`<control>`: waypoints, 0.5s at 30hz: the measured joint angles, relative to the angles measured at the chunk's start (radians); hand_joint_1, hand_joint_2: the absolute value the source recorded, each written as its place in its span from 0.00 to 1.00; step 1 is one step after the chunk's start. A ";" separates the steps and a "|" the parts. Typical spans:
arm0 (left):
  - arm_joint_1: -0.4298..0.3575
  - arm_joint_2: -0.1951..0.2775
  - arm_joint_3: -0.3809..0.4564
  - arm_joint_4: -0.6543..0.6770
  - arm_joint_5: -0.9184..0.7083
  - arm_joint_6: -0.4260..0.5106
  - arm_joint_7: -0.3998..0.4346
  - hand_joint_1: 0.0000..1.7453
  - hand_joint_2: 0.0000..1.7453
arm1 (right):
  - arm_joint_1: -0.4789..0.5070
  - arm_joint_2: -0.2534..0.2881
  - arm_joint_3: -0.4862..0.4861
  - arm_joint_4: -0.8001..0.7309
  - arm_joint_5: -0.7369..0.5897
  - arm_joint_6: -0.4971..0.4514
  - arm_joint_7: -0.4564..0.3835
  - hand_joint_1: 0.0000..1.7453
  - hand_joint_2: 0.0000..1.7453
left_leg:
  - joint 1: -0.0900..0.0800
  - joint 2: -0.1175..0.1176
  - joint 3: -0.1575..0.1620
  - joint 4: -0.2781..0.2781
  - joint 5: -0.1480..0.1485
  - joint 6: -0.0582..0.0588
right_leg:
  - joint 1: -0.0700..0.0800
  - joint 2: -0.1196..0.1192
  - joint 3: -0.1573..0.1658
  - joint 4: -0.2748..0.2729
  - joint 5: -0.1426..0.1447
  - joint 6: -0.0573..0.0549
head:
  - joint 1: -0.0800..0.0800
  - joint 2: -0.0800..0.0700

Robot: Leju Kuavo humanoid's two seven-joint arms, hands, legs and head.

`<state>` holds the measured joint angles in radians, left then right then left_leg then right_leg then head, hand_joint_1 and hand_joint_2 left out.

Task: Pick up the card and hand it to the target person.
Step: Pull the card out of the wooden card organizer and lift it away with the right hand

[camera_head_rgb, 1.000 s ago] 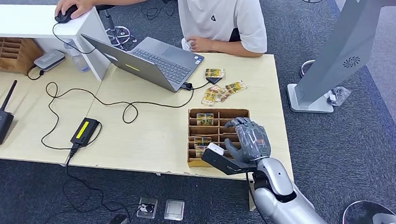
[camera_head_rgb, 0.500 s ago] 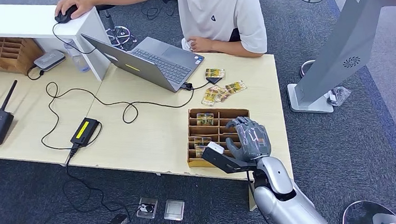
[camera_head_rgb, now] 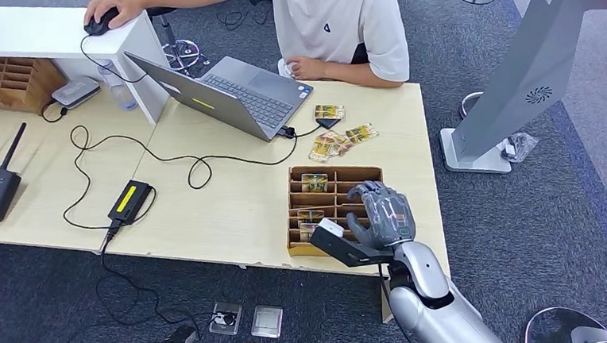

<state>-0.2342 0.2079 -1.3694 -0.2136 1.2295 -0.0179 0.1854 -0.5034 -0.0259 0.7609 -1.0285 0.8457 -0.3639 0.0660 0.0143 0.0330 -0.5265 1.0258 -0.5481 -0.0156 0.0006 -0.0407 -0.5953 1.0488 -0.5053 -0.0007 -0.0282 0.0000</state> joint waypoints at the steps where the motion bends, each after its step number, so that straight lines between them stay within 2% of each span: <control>1: 0.000 0.000 0.000 0.000 0.000 0.000 0.000 0.00 1.00 | 0.000 0.000 0.000 0.002 0.000 0.000 -0.001 0.53 1.00 | 0.000 0.000 0.000 0.000 0.000 0.000 | 0.000 0.000 0.000 0.000 0.000 0.000 | 0.000 0.000; 10: 0.001 0.000 0.000 0.000 0.011 0.006 -0.007 0.00 1.00 | 0.000 0.000 0.005 0.013 -0.007 0.000 -0.010 0.53 1.00 | 0.000 0.000 0.000 0.000 0.000 0.000 | 0.000 0.000 0.000 0.000 0.000 0.000 | 0.000 0.000; 15: 0.003 0.000 0.000 0.000 0.014 0.006 -0.009 0.00 1.00 | 0.001 0.001 0.007 0.019 -0.008 0.000 -0.011 0.59 1.00 | 0.000 0.000 0.000 0.000 0.000 0.000 | 0.000 0.000 0.000 0.000 0.000 0.000 | 0.000 0.000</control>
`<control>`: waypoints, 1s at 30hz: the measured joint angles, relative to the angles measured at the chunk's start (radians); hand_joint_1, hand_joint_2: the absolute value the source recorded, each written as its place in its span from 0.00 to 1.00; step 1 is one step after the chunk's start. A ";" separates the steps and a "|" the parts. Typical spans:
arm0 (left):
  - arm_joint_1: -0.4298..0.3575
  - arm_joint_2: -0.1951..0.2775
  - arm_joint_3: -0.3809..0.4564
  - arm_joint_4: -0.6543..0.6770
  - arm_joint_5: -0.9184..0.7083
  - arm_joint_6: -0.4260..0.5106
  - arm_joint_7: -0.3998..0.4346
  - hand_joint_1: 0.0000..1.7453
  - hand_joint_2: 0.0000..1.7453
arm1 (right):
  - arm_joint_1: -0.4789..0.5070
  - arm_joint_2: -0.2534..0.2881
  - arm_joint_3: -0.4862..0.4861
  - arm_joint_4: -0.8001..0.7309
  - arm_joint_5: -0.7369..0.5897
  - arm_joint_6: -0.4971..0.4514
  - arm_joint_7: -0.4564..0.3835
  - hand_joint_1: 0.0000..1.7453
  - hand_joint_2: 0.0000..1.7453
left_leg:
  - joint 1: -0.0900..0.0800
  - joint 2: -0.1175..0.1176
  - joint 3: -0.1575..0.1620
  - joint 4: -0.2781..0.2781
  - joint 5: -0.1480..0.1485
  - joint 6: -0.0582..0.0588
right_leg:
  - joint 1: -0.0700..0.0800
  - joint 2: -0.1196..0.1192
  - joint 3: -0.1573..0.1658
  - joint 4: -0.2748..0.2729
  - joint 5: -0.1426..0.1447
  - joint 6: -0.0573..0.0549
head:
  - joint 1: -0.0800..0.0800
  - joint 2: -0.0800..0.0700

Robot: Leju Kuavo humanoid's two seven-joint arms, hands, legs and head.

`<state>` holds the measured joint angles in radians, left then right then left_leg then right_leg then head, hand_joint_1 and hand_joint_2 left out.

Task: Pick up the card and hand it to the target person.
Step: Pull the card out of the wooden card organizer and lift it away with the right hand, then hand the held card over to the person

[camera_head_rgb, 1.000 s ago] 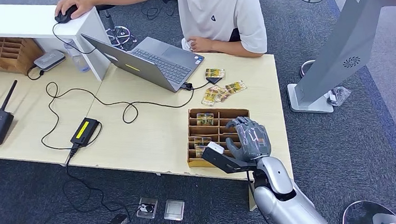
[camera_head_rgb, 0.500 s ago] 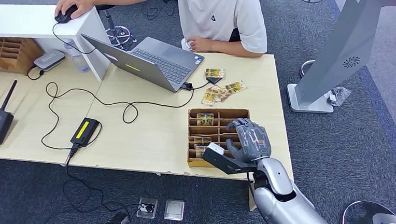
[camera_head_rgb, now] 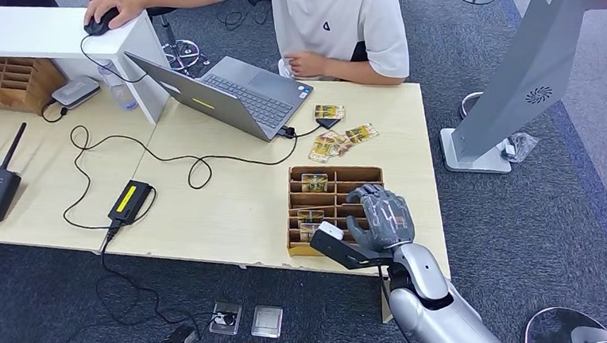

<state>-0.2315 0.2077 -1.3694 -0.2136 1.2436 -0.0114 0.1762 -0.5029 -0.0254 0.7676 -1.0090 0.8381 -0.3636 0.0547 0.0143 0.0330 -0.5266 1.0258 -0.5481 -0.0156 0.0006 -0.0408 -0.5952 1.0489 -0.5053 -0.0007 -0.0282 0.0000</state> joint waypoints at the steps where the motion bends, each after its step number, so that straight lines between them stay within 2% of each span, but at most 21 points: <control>1: 0.000 0.000 0.000 0.000 0.001 0.000 0.000 0.00 1.00 | 0.000 0.000 0.000 0.001 0.000 0.000 0.000 0.60 1.00 | 0.000 0.000 0.000 0.000 0.000 0.000 | 0.000 0.000 0.000 0.000 0.000 0.000 | 0.000 0.000; 2: 0.001 0.000 0.000 0.000 0.001 0.000 0.000 0.00 1.00 | 0.000 0.000 0.000 0.002 0.000 0.000 -0.001 0.61 1.00 | 0.000 0.000 0.000 0.000 0.000 0.000 | 0.000 0.000 0.000 0.000 0.000 0.000 | 0.000 0.000; 6: 0.001 0.000 0.000 0.000 0.001 0.000 0.000 0.00 1.00 | 0.001 0.000 0.000 0.007 0.001 -0.008 -0.001 0.75 1.00 | 0.000 0.000 0.000 0.000 0.000 0.000 | 0.000 0.000 0.000 0.000 0.000 0.000 | 0.000 0.000; 18: 0.008 0.000 0.000 0.000 0.004 -0.001 -0.005 0.00 1.00 | 0.005 -0.006 0.001 -0.004 0.004 -0.033 0.011 0.99 1.00 | 0.000 0.000 0.000 0.000 0.000 0.000 | 0.000 0.000 0.000 0.000 0.000 0.000 | 0.000 0.000; 25: 0.020 0.000 0.000 0.000 0.018 0.000 -0.008 0.00 1.00 | 0.006 -0.023 0.004 -0.047 0.013 -0.045 0.029 1.00 1.00 | 0.000 0.000 0.000 0.000 0.000 0.000 | 0.000 0.000 0.000 0.000 0.000 0.000 | 0.000 0.000; 30: 0.030 0.001 0.000 0.000 0.030 0.003 -0.008 0.00 1.00 | 0.012 -0.065 -0.012 -0.172 0.041 -0.063 0.075 1.00 1.00 | 0.000 0.000 0.000 0.000 0.000 0.000 | 0.000 0.000 0.000 0.000 0.000 0.000 | 0.000 0.000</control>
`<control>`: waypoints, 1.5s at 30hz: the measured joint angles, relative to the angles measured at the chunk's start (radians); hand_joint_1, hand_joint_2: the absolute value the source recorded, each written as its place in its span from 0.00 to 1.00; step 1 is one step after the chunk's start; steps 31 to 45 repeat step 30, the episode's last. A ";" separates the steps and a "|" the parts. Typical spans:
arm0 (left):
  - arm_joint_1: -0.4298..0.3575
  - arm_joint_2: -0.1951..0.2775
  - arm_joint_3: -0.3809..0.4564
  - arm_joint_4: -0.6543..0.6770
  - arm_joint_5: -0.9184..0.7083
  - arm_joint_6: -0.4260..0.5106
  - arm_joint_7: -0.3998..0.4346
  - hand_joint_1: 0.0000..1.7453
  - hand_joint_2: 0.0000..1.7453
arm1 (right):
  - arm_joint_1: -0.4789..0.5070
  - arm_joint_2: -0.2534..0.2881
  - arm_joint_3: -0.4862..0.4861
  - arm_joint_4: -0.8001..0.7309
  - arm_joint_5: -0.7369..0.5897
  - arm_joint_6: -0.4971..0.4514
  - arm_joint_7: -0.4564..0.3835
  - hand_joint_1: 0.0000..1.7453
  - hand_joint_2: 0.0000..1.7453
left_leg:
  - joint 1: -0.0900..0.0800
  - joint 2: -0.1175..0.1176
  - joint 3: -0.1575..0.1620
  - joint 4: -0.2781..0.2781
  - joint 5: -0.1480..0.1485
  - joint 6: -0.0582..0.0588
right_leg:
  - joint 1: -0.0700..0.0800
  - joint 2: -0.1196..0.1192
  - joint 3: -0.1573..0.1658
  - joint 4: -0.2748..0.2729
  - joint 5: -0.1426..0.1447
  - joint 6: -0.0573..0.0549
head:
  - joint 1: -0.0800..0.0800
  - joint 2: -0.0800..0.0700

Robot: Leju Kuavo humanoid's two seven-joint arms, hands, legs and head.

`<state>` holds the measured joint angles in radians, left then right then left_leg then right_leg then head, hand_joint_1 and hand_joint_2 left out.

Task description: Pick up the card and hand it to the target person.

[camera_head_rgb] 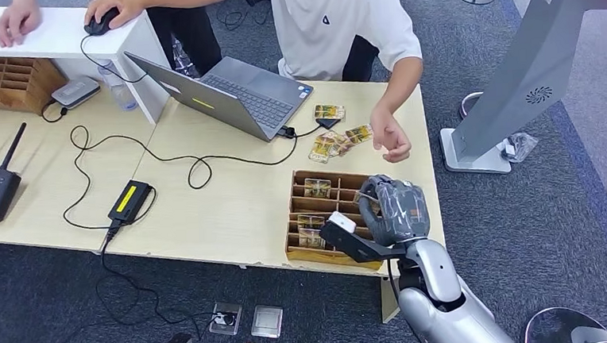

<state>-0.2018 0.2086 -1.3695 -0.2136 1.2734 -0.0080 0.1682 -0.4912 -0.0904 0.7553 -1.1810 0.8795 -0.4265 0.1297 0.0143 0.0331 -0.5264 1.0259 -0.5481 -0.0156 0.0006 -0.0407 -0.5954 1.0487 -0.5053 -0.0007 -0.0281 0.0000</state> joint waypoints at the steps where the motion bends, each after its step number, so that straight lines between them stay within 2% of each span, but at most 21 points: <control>1: 0.002 0.000 0.000 0.000 0.002 0.000 0.000 0.00 1.00 | 0.002 -0.009 -0.007 -0.032 0.009 -0.001 0.009 1.00 1.00 | 0.000 0.000 0.000 0.000 0.000 0.000 | 0.000 0.000 0.000 0.000 0.000 0.000 | 0.000 0.000; 12: 0.011 0.002 0.000 0.000 0.004 -0.003 0.000 0.00 1.00 | 0.076 -0.067 -0.088 -0.365 0.104 -0.069 0.038 1.00 1.00 | 0.000 0.000 0.000 0.000 0.000 0.000 | 0.000 0.000 0.000 0.000 0.000 0.000 | 0.000 0.000; 21: 0.008 0.002 0.000 0.000 0.002 -0.002 0.007 0.00 1.00 | 0.105 -0.071 -0.117 -0.440 0.111 -0.077 0.013 1.00 1.00 | 0.000 0.000 -0.001 0.000 0.000 0.000 | 0.000 0.000 0.000 0.000 0.000 0.000 | 0.000 0.000; 22: 0.007 0.002 0.000 0.000 0.002 -0.002 0.008 0.00 1.00 | 0.107 -0.071 -0.118 -0.440 0.110 -0.077 0.009 0.97 1.00 | 0.000 0.000 -0.001 0.000 0.000 0.000 | 0.000 -0.001 -0.001 0.000 0.000 0.000 | 0.000 0.000; 24: 0.005 0.002 0.000 0.000 0.002 -0.002 0.009 0.00 1.00 | 0.110 -0.071 -0.120 -0.440 0.107 -0.077 0.003 0.66 1.00 | 0.000 -0.001 -0.002 0.000 0.000 0.000 | 0.000 -0.001 -0.001 0.000 0.000 0.000 | 0.000 0.000; 26: 0.003 0.002 -0.001 0.000 0.002 -0.002 0.009 0.00 1.00 | 0.110 -0.071 -0.120 -0.438 0.105 -0.077 -0.004 0.19 1.00 | 0.000 -0.001 -0.003 0.000 0.000 0.000 | 0.000 -0.001 -0.002 0.000 0.000 0.000 | 0.000 0.000; 28: 0.000 0.002 -0.002 0.000 0.002 -0.003 0.009 0.00 1.00 | 0.110 -0.068 -0.118 -0.436 0.105 -0.076 -0.012 0.00 1.00 | 0.000 -0.001 -0.004 -0.001 0.000 0.000 | 0.000 -0.001 -0.003 0.000 0.000 0.000 | 0.000 0.000; 45: -0.003 0.002 -0.003 0.000 0.000 -0.003 0.009 0.00 1.00 | 0.109 -0.065 -0.116 -0.434 0.106 -0.076 -0.018 0.00 1.00 | 0.000 -0.001 -0.004 -0.001 0.000 0.000 | 0.000 -0.001 -0.003 0.000 0.000 0.000 | 0.000 0.000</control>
